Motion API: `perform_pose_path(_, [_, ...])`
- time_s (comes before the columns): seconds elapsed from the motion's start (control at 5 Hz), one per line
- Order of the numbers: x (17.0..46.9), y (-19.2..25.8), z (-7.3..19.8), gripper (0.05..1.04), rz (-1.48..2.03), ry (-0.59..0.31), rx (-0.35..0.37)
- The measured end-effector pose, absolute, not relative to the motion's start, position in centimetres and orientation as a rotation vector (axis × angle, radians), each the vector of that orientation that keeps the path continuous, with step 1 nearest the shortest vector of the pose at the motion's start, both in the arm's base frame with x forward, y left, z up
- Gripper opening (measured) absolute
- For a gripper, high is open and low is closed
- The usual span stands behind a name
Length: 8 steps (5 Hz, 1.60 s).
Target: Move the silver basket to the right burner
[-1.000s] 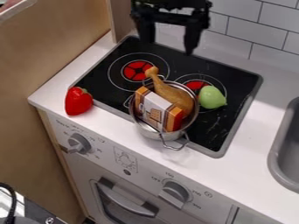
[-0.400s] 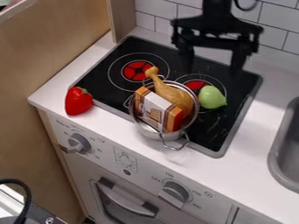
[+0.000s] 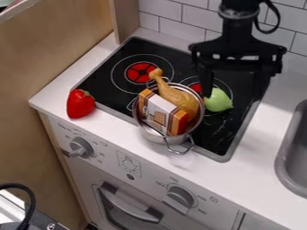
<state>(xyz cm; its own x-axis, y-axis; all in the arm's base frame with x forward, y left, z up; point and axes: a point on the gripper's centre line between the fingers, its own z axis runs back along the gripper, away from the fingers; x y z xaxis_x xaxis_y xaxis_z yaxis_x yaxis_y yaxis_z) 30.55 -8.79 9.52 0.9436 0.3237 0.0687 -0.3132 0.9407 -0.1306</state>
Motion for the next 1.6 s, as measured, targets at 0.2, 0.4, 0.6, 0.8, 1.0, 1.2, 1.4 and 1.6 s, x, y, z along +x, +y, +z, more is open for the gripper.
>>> perform_pose_path(0.2, [30.4, -9.1, 8.3, 0.999, 0.370, -0.091, -0.213])
perform_pose_path(0.4, [31.1, -8.8, 9.7, 0.999, 0.331, -0.089, -0.192])
perform_pose_path(0.6, [31.1, -8.8, 9.6, 0.999, 0.332, -0.078, -0.189])
perform_pose_path(0.8, [31.1, -8.8, 9.6, 0.999, 0.330, -0.080, -0.189])
perform_pose_path(1.0, [31.1, -8.8, 9.6, 0.999, 0.329, -0.082, -0.187])
perform_pose_path(1.2, [30.6, -7.9, 8.6, 0.999, 0.294, -0.091, -0.135])
perform_pose_path(1.4, [30.1, -7.5, 7.5, 0.999, 0.273, -0.101, -0.104])
perform_pose_path(1.6, [29.5, -7.0, 6.5, 0.999, 0.250, -0.103, -0.076])
